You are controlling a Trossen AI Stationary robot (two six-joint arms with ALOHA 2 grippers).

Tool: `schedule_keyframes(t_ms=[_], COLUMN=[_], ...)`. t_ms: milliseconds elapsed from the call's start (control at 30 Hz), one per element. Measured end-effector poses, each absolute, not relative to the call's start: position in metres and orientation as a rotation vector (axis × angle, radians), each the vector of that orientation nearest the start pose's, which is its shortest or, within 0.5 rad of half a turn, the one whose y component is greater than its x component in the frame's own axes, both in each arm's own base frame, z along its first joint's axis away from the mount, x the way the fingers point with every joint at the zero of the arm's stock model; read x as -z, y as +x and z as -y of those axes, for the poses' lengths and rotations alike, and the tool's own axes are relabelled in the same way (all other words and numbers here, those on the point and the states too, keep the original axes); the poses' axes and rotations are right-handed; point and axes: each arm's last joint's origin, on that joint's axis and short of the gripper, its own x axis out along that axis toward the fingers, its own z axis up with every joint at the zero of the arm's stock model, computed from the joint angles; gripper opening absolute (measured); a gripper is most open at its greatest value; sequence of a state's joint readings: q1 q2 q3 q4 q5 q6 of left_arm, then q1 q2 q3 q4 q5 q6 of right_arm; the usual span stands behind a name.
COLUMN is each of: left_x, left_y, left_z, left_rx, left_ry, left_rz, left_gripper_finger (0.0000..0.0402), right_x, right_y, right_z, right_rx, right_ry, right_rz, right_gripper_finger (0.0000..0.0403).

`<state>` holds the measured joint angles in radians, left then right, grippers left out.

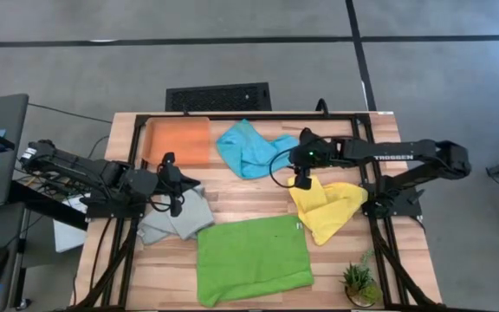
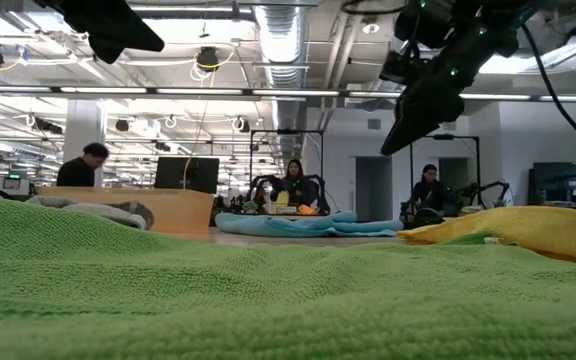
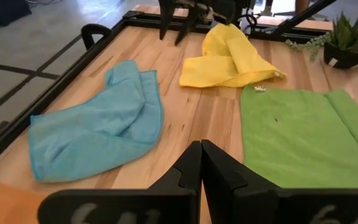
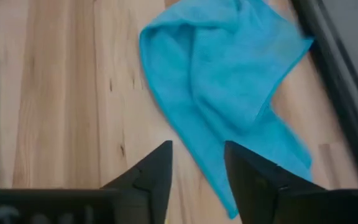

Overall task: Fold microfiber towels
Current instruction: Fold the blue microfiber cloth

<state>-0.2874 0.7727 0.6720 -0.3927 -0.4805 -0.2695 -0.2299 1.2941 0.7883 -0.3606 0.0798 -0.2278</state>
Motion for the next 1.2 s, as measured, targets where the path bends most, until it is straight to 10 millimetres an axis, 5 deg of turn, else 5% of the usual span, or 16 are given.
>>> schedule_keyframes(t_ms=[233,533,867,1200], left_x=[-0.278,-0.277,-0.271,-0.261], left_y=[0.16,0.159,0.159,0.171], left_z=[0.033,0.032,0.027,0.025], left_rx=[-0.255,-0.273,-0.46,-0.48], left_ry=[-0.075,-0.046,0.057,0.079], left_rz=[-0.435,-0.445,-0.471,-0.54], left_gripper_finger=[0.0,0.0,0.0,0.0], right_x=[-0.192,-0.157,-0.136,-0.131], right_y=[0.256,0.271,0.284,0.285], right_z=[0.069,0.077,0.109,0.115], right_rx=[0.19,0.172,0.253,0.236], right_ry=[-0.14,-0.14,-0.056,-0.054], right_rz=[-1.001,-1.103,-1.184,-1.248], right_gripper_finger=[0.021,0.0204,0.0178,0.0171])
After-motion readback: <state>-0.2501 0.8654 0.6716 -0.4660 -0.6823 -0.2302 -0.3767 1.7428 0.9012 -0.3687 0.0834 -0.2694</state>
